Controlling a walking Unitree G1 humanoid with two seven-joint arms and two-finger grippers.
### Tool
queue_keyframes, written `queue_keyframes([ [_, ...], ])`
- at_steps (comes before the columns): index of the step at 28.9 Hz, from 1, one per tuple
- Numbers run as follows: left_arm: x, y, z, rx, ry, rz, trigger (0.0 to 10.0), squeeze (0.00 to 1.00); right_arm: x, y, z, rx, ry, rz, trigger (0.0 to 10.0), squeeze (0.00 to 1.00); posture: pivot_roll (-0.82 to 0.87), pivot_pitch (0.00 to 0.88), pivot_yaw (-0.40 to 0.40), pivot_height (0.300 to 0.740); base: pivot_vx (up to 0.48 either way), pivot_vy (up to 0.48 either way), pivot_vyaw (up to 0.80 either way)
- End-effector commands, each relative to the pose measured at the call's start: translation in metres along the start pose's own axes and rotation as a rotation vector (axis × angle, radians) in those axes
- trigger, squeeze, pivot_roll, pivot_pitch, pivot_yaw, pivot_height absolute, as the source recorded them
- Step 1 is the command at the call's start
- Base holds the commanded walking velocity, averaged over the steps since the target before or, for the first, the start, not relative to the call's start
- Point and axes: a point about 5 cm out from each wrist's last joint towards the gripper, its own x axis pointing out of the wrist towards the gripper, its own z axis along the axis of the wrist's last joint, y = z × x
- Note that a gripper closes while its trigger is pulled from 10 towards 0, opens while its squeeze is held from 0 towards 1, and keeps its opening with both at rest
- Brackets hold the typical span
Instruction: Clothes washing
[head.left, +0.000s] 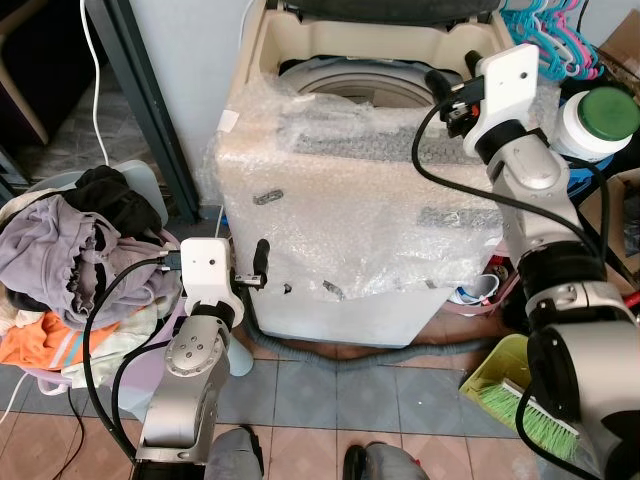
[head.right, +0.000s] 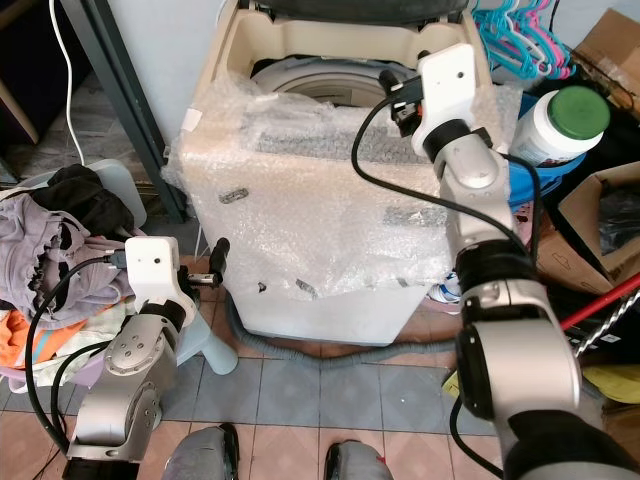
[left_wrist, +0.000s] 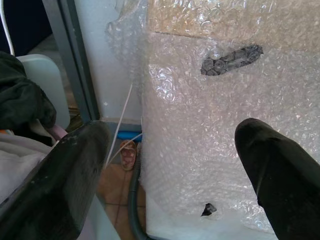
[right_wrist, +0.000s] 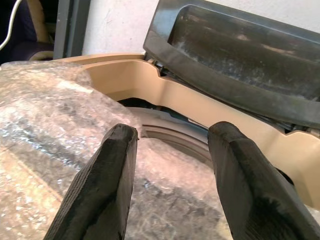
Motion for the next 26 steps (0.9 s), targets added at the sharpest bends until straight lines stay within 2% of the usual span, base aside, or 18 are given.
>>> queue_keyframes([
  [1,0.004,-0.003,0.005,0.003,-0.025,-0.009,10.0,0.00,0.001,0.003,0.020,0.003,-0.088,0.023,10.0,0.00,0.05,0.069,0.012,0.740,0.000,0.000,0.00],
  [4,0.005,0.000,0.006,-0.001,-0.033,0.005,10.0,0.00,-0.004,0.010,0.018,0.034,-0.102,0.029,10.0,0.00,0.04,0.057,0.009,0.740,0.000,0.000,0.17],
  [6,0.004,0.002,0.006,0.000,-0.041,0.032,10.0,0.00,-0.012,0.020,0.016,0.028,-0.119,0.023,10.0,0.00,0.05,0.056,-0.001,0.740,0.000,0.000,0.80],
  [8,0.002,0.003,0.004,-0.002,-0.044,0.054,10.0,0.00,-0.026,0.030,0.012,0.076,-0.114,-0.048,10.0,0.00,0.05,0.052,-0.021,0.740,0.000,0.000,0.80],
  [11,-0.006,0.004,-0.004,-0.054,-0.014,0.002,10.0,0.00,-0.029,0.026,0.010,0.104,-0.113,-0.164,10.0,0.00,0.01,0.049,-0.014,0.740,0.000,0.000,0.80],
  [12,-0.009,0.003,-0.011,-0.055,0.008,-0.020,10.0,0.00,-0.029,0.018,0.009,0.094,-0.108,-0.229,10.0,0.00,0.01,0.046,-0.007,0.740,0.000,0.000,0.80],
  [13,-0.008,0.005,-0.015,-0.067,0.034,-0.006,10.0,0.00,-0.029,0.008,0.005,0.130,-0.095,-0.298,10.0,0.00,0.01,0.046,-0.007,0.740,0.000,0.000,0.80],
  [16,-0.003,0.004,-0.013,-0.058,0.019,-0.009,10.0,0.00,-0.030,0.004,0.002,0.152,-0.080,-0.326,10.0,0.00,0.01,0.044,-0.002,0.740,0.000,0.000,0.80],
  [17,0.005,0.003,-0.007,-0.043,-0.009,-0.003,10.0,0.00,-0.033,0.010,-0.002,0.120,-0.054,-0.290,10.0,0.00,0.02,0.039,-0.013,0.740,0.000,0.000,0.80],
  [21,0.010,0.002,-0.002,-0.043,-0.026,0.003,10.0,0.00,-0.035,0.016,-0.007,0.124,-0.030,-0.268,10.0,0.00,0.02,0.043,-0.020,0.740,0.000,0.000,0.80],
  [24,0.017,-0.002,0.015,-0.042,-0.074,-0.006,10.0,0.00,-0.036,0.039,-0.013,0.165,0.010,-0.217,10.0,0.00,0.04,0.090,-0.004,0.740,0.000,0.000,0.80],
  [25,0.016,-0.003,0.018,-0.037,-0.086,-0.019,10.0,0.00,-0.037,0.045,-0.012,0.167,0.008,-0.201,10.0,0.00,0.04,0.106,-0.001,0.740,0.000,0.000,0.80],
  [26,0.013,-0.003,0.024,-0.030,-0.107,-0.040,10.0,0.00,-0.042,0.058,-0.013,0.186,0.007,-0.176,10.0,0.00,0.05,0.112,-0.001,0.740,0.000,0.000,0.80],
])
